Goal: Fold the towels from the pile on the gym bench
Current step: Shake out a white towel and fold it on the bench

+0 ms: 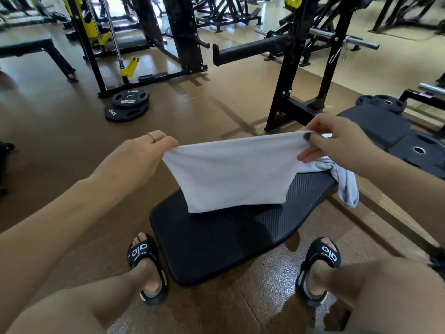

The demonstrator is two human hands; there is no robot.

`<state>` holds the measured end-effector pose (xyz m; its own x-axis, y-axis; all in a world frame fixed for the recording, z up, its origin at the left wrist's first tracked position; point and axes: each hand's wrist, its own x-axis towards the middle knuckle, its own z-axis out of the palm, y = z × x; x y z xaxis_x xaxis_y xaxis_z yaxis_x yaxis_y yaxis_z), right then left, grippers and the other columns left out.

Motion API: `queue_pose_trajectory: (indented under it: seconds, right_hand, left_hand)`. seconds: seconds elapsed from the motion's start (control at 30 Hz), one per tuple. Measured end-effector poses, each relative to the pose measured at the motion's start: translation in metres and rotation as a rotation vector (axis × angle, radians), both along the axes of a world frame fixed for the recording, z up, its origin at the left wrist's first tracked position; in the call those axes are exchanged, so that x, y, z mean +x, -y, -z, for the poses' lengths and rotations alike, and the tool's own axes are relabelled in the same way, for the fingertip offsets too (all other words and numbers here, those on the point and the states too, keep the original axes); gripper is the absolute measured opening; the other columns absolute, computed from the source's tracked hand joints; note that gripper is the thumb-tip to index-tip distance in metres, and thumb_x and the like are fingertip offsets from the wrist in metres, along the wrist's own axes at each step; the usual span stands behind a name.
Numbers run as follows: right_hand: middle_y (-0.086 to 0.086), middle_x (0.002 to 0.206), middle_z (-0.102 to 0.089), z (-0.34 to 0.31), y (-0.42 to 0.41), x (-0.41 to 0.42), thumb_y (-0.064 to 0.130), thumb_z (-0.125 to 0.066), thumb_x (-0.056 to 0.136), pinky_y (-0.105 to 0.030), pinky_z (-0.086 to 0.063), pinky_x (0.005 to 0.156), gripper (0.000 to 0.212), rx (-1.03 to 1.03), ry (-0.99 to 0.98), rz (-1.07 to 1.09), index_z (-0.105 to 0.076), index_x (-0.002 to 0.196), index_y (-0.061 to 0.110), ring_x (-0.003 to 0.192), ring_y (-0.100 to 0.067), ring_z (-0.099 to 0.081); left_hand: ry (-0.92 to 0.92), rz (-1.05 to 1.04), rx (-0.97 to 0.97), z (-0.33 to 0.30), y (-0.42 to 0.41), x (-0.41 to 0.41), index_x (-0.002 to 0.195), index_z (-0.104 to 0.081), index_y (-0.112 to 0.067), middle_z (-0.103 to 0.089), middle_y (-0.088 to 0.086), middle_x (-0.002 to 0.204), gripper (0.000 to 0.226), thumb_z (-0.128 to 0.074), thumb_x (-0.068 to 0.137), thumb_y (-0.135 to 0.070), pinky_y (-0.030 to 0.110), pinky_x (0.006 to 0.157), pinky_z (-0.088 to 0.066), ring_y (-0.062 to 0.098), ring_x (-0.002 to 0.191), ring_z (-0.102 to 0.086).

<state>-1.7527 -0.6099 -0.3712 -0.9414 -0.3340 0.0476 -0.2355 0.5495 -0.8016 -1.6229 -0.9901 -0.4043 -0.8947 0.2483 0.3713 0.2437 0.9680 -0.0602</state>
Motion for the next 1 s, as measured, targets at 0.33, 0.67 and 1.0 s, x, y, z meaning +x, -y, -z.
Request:
queue_pose_trajectory:
  seconds: [0.33, 0.67, 1.0]
  right_hand:
    - [-0.018, 0.094, -0.076, 0.007, 0.032, -0.049, 0.006, -0.058, 0.100, -0.039, -0.063, 0.085, 0.012, -0.027, 0.010, -0.006, -0.060, 0.105, -0.005, 0.082, -0.017, -0.078]
    - [-0.011, 0.096, -0.073, 0.048, 0.050, -0.067, 0.005, -0.060, 0.095, -0.036, -0.062, 0.085, 0.006, -0.103, -0.137, 0.042, -0.064, 0.099, 0.002, 0.088, -0.016, -0.075]
    - [-0.008, 0.104, -0.068, 0.237, -0.026, 0.021, -0.001, -0.052, 0.089, -0.046, -0.052, 0.087, 0.017, 0.521, -0.100, -0.306, -0.062, 0.097, 0.012, 0.100, -0.031, -0.063]
  left_hand:
    - [-0.019, -0.212, -0.013, -0.015, 0.011, -0.036, 0.119, -0.057, -0.020, -0.057, 0.006, 0.114, 0.032, -0.049, 0.095, 0.000, 0.045, 0.065, -0.049, 0.037, 0.079, -0.058]
    - [-0.174, -0.164, -0.116, -0.011, 0.028, -0.035, 0.114, -0.063, -0.005, -0.062, 0.017, 0.107, 0.022, -0.058, 0.094, 0.001, 0.049, 0.059, -0.051, 0.038, 0.073, -0.059]
    - [0.370, 0.067, -0.076, 0.192, -0.047, 0.076, 0.087, -0.064, -0.023, -0.060, -0.004, 0.084, 0.050, -0.085, 0.046, -0.003, 0.027, 0.073, -0.047, 0.019, 0.070, -0.063]
